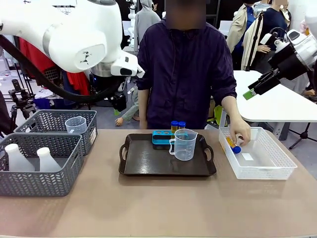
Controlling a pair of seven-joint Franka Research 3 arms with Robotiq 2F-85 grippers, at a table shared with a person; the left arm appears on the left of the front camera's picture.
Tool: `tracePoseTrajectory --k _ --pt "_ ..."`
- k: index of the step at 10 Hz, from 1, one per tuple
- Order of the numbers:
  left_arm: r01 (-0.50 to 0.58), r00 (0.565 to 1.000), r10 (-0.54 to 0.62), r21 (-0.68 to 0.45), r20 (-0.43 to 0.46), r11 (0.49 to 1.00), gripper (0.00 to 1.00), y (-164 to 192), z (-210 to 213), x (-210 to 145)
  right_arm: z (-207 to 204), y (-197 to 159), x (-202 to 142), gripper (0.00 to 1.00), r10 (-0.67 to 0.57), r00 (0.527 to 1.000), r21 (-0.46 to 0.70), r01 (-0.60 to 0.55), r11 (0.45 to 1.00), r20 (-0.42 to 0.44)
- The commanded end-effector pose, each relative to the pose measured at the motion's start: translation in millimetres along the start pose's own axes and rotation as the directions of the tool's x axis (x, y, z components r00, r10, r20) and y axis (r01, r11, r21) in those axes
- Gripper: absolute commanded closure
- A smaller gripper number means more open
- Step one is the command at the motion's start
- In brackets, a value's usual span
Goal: Prepare the laboratory tools.
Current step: Pick up one Small flask and place it on the Handle tray.
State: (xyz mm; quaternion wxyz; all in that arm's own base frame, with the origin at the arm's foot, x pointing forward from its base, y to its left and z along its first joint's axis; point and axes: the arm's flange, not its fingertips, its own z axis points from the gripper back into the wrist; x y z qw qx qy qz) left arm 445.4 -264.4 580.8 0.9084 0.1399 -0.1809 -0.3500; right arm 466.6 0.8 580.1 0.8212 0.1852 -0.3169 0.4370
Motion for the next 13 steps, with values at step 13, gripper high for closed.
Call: tracePoseTrajectory --k 13 --pt "-0.779 0.626 0.779 0.010 -0.038 0.626 0.00 218 16 -223 1 0 1 0.00 0.002 1.000 0.009 -0.002 1.000 0.017"
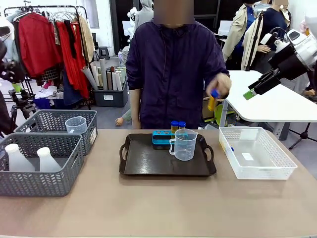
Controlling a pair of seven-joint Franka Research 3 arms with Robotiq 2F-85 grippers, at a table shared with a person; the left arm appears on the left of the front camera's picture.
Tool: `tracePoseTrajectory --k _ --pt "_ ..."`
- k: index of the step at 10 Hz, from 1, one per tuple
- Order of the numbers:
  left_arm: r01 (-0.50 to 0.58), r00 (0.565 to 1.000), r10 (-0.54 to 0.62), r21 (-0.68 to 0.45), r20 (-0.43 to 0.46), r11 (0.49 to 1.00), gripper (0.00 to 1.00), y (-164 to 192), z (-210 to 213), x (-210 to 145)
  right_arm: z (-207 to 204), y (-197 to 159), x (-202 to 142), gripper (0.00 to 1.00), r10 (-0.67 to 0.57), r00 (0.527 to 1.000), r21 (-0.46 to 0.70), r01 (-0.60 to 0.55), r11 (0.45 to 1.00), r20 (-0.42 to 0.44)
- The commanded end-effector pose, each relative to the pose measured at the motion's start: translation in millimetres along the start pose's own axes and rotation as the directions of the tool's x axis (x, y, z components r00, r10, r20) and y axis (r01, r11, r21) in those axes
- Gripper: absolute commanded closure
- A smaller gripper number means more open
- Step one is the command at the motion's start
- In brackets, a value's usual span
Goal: Prepare the laboratory tools.
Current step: Pick up one Small flask and place it on the Handle tray.
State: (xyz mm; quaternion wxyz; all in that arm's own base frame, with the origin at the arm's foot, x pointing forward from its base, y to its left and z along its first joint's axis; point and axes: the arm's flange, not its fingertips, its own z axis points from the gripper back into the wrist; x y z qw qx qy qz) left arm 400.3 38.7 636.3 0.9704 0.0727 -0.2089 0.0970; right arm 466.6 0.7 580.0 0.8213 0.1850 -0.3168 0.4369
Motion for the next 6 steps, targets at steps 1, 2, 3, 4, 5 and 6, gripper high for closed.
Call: tracePoseTrajectory --k 1,2,3,4,5,6 --pt "0.062 0.997 -0.064 -0.071 -0.032 0.996 0.00 11 -27 16 1 0 1 0.00 0.002 1.000 0.009 -0.002 1.000 0.017" --pt "0.096 0.993 -0.099 -0.067 -0.056 0.993 0.00 12 -46 23 1 0 1 0.00 0.002 1.000 0.009 -0.002 1.000 0.017" --pt "0.086 0.994 -0.090 -0.071 -0.059 0.994 0.00 8 -55 21 1 0 1 0.00 0.002 1.000 0.009 -0.002 1.000 0.017" --pt "0.047 0.998 -0.048 -0.036 -0.047 0.998 0.00 13 -38 12 1 0 1 0.00 0.002 1.000 0.009 -0.002 1.000 0.017" --pt "0.047 0.998 -0.048 -0.036 -0.047 0.998 0.00 13 -38 12 1 0 1 0.00 0.002 1.000 0.009 -0.002 1.000 0.017" --pt "0.047 0.998 -0.048 -0.036 -0.047 0.998 0.00 13 -38 12 1 0 1 0.00 0.002 1.000 0.009 -0.002 1.000 0.017"
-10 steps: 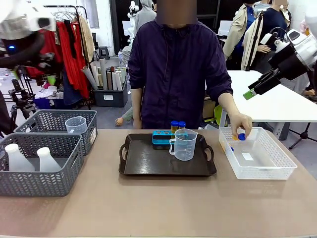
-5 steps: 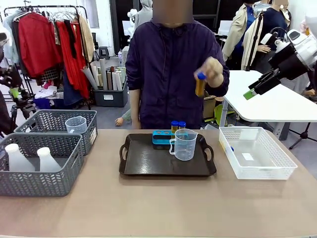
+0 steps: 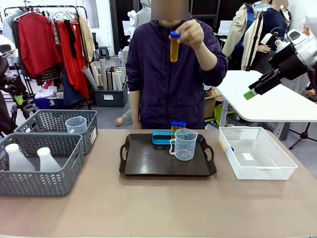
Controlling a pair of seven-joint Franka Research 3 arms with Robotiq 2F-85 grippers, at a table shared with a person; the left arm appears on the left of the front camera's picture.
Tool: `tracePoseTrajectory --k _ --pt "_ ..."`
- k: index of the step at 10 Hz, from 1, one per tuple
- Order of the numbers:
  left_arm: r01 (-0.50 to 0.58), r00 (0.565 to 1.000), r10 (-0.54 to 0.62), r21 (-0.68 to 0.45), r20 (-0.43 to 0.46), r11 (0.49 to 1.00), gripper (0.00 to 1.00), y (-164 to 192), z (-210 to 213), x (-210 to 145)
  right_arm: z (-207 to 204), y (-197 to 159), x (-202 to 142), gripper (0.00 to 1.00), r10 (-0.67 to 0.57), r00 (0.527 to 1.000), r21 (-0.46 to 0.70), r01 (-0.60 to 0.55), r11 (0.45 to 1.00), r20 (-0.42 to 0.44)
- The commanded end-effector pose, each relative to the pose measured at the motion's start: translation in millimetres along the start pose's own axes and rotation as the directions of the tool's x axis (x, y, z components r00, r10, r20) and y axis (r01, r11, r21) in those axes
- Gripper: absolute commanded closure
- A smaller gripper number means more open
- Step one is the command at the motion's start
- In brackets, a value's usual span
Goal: Prepare the laboratory tools.
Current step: Pick up one Small flask and place it on the Handle tray.
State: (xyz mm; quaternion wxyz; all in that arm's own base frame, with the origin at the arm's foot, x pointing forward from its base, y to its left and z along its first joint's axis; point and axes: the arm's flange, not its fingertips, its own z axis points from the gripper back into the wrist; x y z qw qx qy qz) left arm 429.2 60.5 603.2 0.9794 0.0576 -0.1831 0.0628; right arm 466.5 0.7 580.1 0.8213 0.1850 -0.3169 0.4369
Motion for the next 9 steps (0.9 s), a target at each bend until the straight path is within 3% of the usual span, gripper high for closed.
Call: tracePoseTrajectory --k 1,3,4,5,6,9 --pt "-0.018 1.000 0.018 0.005 0.005 1.000 0.00 1 8 -4 1 0 1 0.00 0.002 1.000 0.009 -0.002 1.000 0.017" --pt "-0.002 1.000 0.002 0.000 0.007 1.000 0.00 1 6 -2 1 0 1 0.00 0.002 1.000 0.009 -0.002 1.000 0.017" --pt "0.095 0.987 -0.099 -0.036 -0.131 0.995 0.00 12 -15 7 1 0 1 0.00 0.002 1.000 0.009 -0.002 1.000 0.017" --pt "0.073 0.980 -0.082 -0.054 -0.184 0.996 0.00 17 -35 9 1 0 1 0.00 0.002 1.000 0.009 -0.002 1.000 0.017" --pt "0.051 0.982 -0.056 -0.035 -0.179 0.998 0.00 20 -52 8 1 0 1 0.00 0.002 1.000 0.009 -0.002 1.000 0.017" --pt "0.074 0.969 -0.103 -0.134 -0.224 0.988 0.00 28 -97 -2 1 0 1 0.00 0.002 1.000 0.009 -0.002 1.000 0.017"
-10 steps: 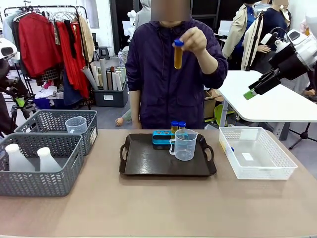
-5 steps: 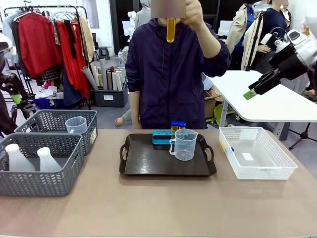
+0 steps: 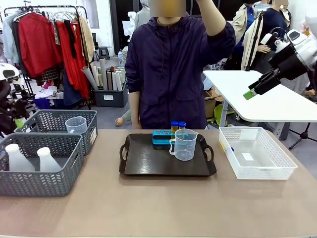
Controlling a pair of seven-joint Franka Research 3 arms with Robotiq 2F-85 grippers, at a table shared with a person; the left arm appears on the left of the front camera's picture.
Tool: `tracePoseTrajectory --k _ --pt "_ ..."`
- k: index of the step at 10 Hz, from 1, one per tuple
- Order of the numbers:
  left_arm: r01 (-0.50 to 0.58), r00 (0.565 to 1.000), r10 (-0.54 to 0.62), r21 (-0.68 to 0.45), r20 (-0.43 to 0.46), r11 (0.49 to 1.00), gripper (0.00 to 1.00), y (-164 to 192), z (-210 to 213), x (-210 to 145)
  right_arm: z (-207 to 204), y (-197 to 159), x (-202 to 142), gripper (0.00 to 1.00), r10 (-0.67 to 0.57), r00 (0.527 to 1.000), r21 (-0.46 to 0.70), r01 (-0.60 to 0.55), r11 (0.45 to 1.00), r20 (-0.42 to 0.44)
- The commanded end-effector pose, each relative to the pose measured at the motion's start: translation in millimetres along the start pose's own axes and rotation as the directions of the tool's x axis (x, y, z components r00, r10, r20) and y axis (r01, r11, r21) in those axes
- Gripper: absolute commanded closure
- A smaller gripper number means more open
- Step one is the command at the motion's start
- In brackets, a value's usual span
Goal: Prepare the laboratory tools.
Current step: Pick up one Small flask and place it on the Handle tray.
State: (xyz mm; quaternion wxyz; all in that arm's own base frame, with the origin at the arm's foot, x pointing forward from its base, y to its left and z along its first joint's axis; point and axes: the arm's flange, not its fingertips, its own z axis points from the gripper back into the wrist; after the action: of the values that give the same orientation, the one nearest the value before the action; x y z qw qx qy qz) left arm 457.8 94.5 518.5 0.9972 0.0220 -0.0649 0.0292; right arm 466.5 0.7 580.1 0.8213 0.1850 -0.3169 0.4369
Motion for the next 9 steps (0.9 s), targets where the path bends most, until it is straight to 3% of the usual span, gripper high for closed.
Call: tracePoseTrajectory --k 1,3,9 --pt "0.045 0.999 -0.045 -0.072 -0.006 0.996 0.00 9 -15 4 1 0 1 0.00 0.002 1.000 0.009 -0.002 1.000 0.017" --pt "0.087 0.996 -0.090 -0.097 -0.023 0.991 0.00 10 -32 14 1 0 1 0.00 0.002 1.000 0.009 -0.002 1.000 0.017" --pt "0.015 0.998 -0.018 -0.061 -0.054 0.998 0.00 41 -79 11 1 0 1 0.00 0.002 1.000 0.009 -0.002 1.000 0.017"
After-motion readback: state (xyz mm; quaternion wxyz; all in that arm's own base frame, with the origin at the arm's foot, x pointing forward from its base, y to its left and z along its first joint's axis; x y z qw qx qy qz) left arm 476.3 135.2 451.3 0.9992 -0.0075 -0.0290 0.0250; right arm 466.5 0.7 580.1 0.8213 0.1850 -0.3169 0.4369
